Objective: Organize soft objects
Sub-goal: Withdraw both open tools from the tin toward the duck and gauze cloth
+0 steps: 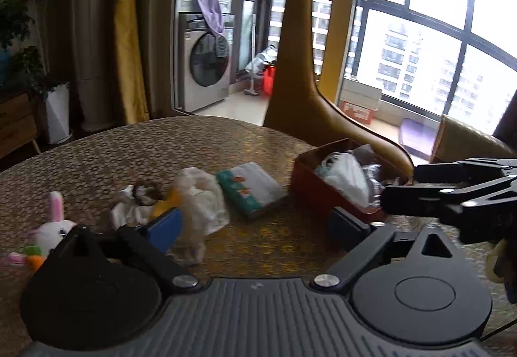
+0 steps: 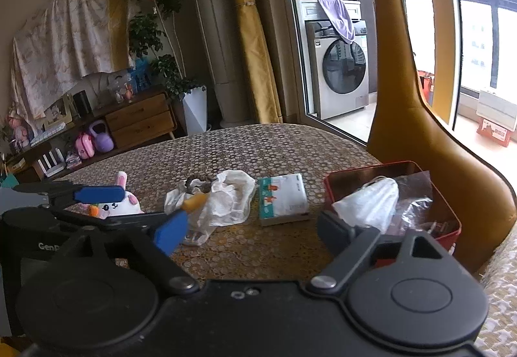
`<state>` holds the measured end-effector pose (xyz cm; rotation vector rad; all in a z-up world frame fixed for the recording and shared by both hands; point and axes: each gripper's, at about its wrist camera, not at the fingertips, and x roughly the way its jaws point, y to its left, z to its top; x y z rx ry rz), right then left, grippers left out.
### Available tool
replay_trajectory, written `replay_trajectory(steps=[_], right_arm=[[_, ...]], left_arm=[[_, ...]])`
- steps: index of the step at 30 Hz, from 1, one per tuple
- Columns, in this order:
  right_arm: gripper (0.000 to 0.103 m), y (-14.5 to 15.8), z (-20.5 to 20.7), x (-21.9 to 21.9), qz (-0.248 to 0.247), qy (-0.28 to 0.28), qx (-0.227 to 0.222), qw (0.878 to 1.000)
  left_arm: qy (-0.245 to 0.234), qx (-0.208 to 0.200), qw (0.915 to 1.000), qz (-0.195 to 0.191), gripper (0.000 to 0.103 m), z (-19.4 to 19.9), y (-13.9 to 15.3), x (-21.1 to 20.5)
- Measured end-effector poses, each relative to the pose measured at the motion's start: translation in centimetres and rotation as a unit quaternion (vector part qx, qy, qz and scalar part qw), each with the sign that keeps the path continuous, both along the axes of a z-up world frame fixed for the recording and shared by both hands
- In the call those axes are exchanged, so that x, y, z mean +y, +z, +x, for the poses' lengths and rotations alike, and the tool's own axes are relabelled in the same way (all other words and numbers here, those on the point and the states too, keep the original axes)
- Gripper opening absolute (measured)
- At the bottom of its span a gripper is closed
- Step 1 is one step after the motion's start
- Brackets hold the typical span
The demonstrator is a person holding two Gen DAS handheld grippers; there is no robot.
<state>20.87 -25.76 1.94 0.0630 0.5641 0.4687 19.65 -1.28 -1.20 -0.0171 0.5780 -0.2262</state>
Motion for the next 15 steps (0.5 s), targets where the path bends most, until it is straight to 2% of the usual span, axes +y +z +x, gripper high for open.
replay_trajectory(steps=[5,15], right_arm=[[0.102,-0.3,0.5,1.4,-0.005,0.007,0.001,1.000],[0.103,-1.7,3.4,4.6,-0.013,0.046,0.015,0.999]], left_arm=[[0.013,-0.002,0.9999,0.010,0.100,0.5,-0.8,2.3],[0.058,0.035,0.9977,-0.003,0.100,4.8,-3.3,6.9]])
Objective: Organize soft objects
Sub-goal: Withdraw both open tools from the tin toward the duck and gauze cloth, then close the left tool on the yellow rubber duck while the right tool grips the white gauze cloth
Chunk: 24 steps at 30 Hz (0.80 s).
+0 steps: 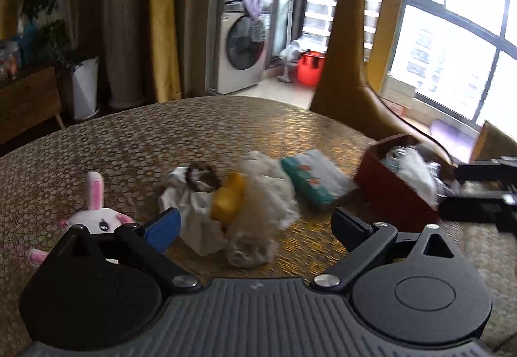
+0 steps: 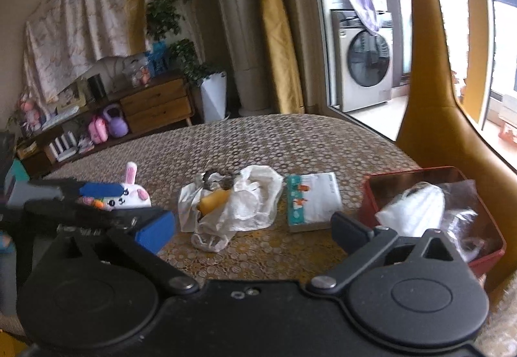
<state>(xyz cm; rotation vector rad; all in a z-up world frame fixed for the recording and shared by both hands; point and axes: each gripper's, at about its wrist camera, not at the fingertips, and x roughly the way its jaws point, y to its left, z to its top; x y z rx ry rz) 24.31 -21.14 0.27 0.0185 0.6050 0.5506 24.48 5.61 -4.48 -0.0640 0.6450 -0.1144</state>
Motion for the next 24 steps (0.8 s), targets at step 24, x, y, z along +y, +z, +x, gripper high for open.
replay_trajectory(steps=[24], right_arm=[[0.102,-6.0,9.1,9.3,-0.057,0.058,0.037,0.996]], left_arm=[[0.057,0.070,0.9950,0.042,0.100,12.8,-3.0,0.8]])
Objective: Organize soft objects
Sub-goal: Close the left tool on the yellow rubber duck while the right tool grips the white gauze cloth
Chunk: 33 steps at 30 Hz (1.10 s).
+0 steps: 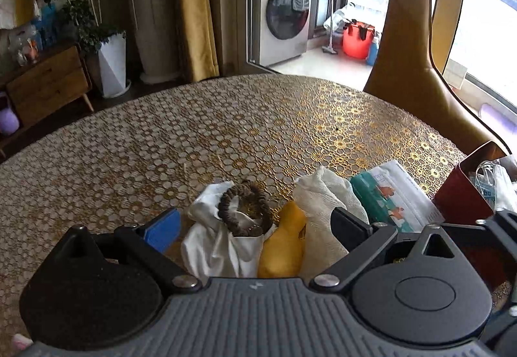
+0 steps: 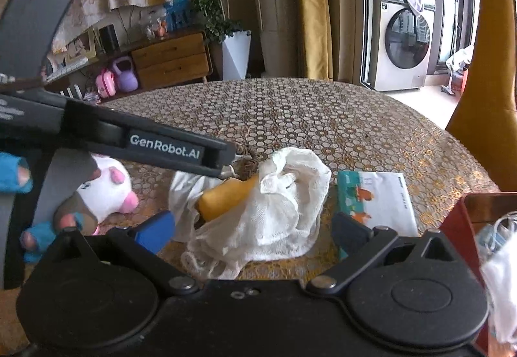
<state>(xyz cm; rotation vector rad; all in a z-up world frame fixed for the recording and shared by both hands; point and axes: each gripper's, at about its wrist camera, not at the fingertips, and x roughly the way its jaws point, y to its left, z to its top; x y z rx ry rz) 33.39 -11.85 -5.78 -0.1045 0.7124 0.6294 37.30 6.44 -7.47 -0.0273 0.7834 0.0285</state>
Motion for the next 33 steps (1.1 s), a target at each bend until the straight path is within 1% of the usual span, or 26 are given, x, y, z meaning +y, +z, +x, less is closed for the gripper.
replay_trajectory(steps=[3,7,9,11,13,14,15,16,17,18,19,20,21,22,23,24,26,27,29,31,33], right_arm=[[0.102,-1.1,1.2,0.5,-0.001,-0.005,0.009,1.000],[0.102,-2.5,2.7,1.1,-0.003,-0.015,0.021,1.000],[0.095,-3.2,3.4,1.3,-0.005,-0.014,0.032,0.999],[0.095,-3.7,3.8,1.6,-0.005,-0.012,0.038,0.999],[0.087,-4.1,4.0,1.7,-0.002,-0.008,0.044,0.999],[0.081,-4.2,4.0,1.8,-0.004,-0.007,0.046,0.999],[0.075,-4.3,4.2,1.8,-0.006,-0.006,0.047,0.999],[0.073,-4.4,4.1,1.8,-0.006,-0.004,0.048,0.999],[0.067,-4.4,4.1,1.7,-0.005,-0.003,0.049,0.999],[0.056,-4.5,4.0,1.5,-0.003,-0.002,0.048,0.999],[0.049,-4.5,3.9,1.4,-0.002,0.000,0.048,0.999],[0.039,-4.6,3.8,1.2,-0.003,0.000,0.050,0.999],[0.034,-4.5,3.9,1.0,-0.004,0.000,0.051,0.999],[0.031,-4.5,3.8,0.8,-0.004,-0.002,0.051,0.999],[0.025,-4.5,3.7,0.4,-0.003,-0.001,0.049,0.999],[0.016,-4.4,3.7,0.2,-0.003,-0.002,0.048,0.999],[0.009,-4.3,3.6,-0.4,-0.005,-0.008,0.045,0.999],[0.007,-4.3,3.6,-0.9,-0.004,-0.012,0.043,0.999],[0.005,-4.2,3.7,-1.8,0.005,-0.017,0.045,0.999],[0.005,-4.1,3.4,-2.8,0.017,-0.018,0.049,0.998],[0.004,-4.2,3.0,-3.8,0.017,-0.024,0.049,0.998]], left_arm=[[-0.004,0.004,0.9997,-0.022,0.100,0.5,-0.6,0.1],[-0.015,0.005,0.9992,-0.038,0.100,1.2,-1.1,0.2],[-0.019,0.006,0.9984,-0.052,0.100,1.5,-1.3,0.5],[-0.025,0.011,0.9972,-0.070,0.100,1.9,-1.6,0.7],[-0.029,0.018,0.9957,-0.086,0.100,2.3,-2.0,1.0],[-0.031,0.021,0.9952,-0.091,0.099,2.4,-2.2,1.1],[-0.033,0.024,0.9948,-0.093,0.099,2.5,-2.4,1.1],[-0.035,0.025,0.9947,-0.093,0.099,2.5,-2.6,1.1],[-0.040,0.026,0.9945,-0.093,0.099,2.5,-2.8,1.0],[-0.044,0.027,0.9944,-0.092,0.099,2.5,-3.0,1.0],[-0.049,0.028,0.9943,-0.091,0.099,2.5,-3.2,0.8],[-0.053,0.027,0.9941,-0.091,0.099,2.5,-3.4,0.7],[-0.056,0.027,0.9938,-0.092,0.099,2.4,-3.5,0.7],[-0.061,0.027,0.9933,-0.094,0.099,2.4,-3.6,0.6],[-0.066,0.026,0.9930,-0.095,0.099,2.3,-3.7,0.4],[-0.070,0.025,0.9930,-0.092,0.099,2.3,-3.9,0.2],[-0.079,0.021,0.9930,-0.086,0.099,2.3,-4.0,-0.2],[-0.082,0.015,0.9932,-0.081,0.097,2.1,-4.0,-0.4],[-0.088,0.015,0.9929,-0.079,0.091,2.2,-4.2,-0.7],[-0.090,0.019,0.9929,-0.075,0.080,2.5,-4.5,-0.9],[-0.090,0.022,0.9926,-0.079,0.073,2.8,-4.8,-0.9]])
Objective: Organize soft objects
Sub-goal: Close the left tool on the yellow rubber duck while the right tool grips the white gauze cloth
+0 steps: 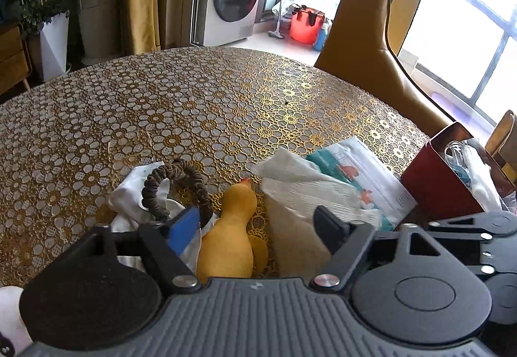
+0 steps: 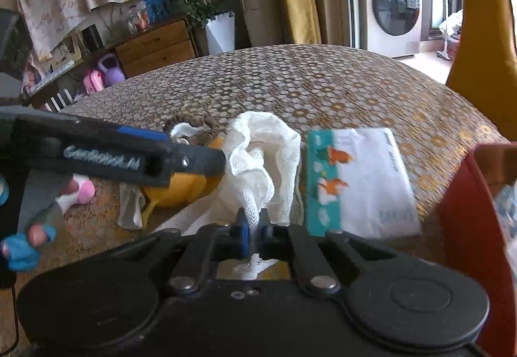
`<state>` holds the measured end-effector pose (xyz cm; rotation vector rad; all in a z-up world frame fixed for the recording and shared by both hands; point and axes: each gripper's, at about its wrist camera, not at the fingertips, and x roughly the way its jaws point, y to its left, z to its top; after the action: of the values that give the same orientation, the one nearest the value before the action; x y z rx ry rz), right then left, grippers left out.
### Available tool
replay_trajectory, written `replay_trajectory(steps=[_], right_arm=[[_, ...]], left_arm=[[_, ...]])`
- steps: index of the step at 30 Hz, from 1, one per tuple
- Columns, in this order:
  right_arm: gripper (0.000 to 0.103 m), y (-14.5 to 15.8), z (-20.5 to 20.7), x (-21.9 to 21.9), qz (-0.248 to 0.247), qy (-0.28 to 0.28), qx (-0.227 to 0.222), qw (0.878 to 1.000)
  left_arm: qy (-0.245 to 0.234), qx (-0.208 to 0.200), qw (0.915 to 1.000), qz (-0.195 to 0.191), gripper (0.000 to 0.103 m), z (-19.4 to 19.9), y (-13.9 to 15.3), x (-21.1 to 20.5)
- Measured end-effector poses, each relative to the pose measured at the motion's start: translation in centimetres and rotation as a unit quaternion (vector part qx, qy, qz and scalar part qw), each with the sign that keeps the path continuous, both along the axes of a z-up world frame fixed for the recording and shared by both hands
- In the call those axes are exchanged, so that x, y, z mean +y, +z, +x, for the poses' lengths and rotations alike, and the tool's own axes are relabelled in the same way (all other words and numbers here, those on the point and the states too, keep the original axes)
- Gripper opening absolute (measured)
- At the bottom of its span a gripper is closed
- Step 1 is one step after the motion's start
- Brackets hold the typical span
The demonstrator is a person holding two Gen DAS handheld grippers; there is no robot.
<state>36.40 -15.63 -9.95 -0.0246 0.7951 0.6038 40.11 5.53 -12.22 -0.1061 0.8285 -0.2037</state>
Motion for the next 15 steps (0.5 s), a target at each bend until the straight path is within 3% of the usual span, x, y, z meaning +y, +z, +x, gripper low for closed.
replay_trajectory(steps=[8,10,15], right_arm=[[0.004,0.2,-1.4,-3.2,0.021,-0.010,0.010,1.000],[0.004,0.2,-1.5,-3.4,0.021,-0.008,0.010,1.000],[0.004,0.0,-1.6,-3.4,0.027,-0.008,0.013,1.000]], left_arm=[[-0.008,0.006,0.9994,0.034,0.054,0.9,-1.4,-1.1],[-0.005,0.006,0.9990,0.045,0.044,1.1,-1.6,-1.3],[0.008,-0.001,0.9977,0.067,0.030,1.0,-1.9,-1.4]])
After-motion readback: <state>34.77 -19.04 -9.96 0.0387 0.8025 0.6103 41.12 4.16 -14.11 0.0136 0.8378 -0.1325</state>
